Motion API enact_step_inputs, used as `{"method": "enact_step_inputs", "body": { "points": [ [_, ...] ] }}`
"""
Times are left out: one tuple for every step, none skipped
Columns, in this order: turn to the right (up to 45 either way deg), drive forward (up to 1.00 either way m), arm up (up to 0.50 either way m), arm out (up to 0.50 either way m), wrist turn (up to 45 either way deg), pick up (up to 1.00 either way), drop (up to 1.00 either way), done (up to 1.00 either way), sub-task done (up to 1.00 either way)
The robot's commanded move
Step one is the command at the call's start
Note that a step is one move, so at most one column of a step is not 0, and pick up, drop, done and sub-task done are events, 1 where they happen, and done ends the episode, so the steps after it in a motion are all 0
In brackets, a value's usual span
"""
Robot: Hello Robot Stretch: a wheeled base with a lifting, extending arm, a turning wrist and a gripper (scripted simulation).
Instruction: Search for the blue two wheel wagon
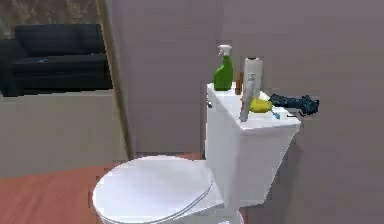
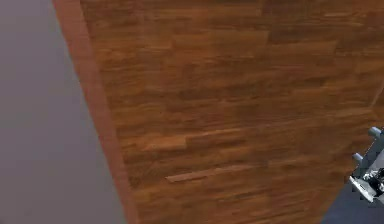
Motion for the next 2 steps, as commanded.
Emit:
{"method": "enact_step_inputs", "body": {
  "points": [
    [-45.0,0.00,0.00,0.00,0.0,0.00,0.00,0.00,0.00],
    [-9.0,0.00,0.00,0.00,0.0,0.00,0.00,0.00,0.00]
  ]
}}
